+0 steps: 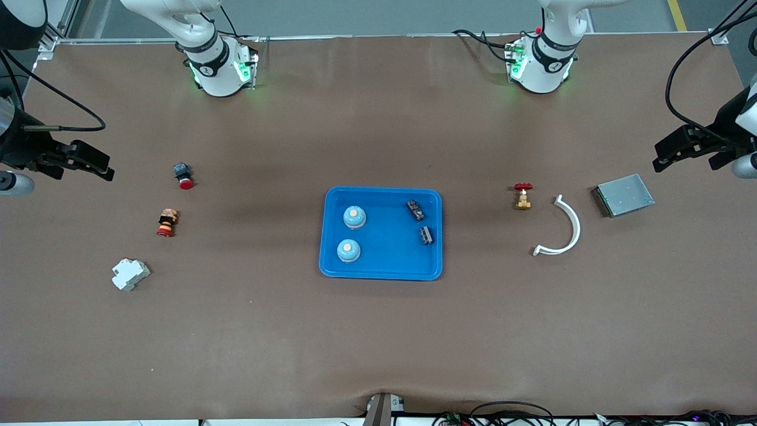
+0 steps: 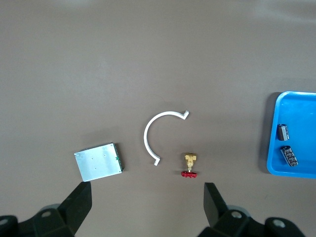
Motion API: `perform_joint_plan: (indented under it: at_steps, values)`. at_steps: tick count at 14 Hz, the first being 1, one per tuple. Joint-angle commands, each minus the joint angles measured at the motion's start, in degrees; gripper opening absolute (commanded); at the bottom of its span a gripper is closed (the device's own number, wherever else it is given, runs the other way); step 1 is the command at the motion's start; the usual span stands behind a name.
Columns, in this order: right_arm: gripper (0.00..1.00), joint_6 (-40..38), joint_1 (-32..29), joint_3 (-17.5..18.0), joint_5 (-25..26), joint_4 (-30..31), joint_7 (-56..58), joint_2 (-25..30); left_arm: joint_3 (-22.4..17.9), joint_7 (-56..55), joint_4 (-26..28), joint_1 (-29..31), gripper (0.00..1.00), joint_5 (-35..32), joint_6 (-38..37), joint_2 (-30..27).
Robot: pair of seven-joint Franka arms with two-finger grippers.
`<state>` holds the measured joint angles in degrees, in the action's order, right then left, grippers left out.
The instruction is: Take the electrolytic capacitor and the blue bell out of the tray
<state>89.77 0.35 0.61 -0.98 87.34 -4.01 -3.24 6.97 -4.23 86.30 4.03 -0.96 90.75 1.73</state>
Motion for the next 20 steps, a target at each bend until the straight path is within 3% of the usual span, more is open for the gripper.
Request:
perform_joint_plan:
  at_steps: [1,9,13,20]
  values:
    - [1.00,0.5,0.2,0.0,-0.1,0.9,-0.9,1.0,0.2,0.2,-0.4,0.2,1.00,1.0,-1.0,-0.1]
    - [1.00,0.0,1.1,0.6,-0.2,1.0,-5.2,1.0,0.2,-0.4,-0.4,0.0,1.00,1.1,-1.0,2.0]
    - [1.00,0.7,4.7,0.6,-0.2,3.3,-7.0,1.0,0.2,-2.6,-0.5,-0.3,1.00,1.9,-0.4,4.2]
    - [1.00,11.9,14.8,0.6,-3.3,11.4,-21.4,0.2,0.6,-10.7,-0.9,-5.6,1.00,2.9,0.8,12.0]
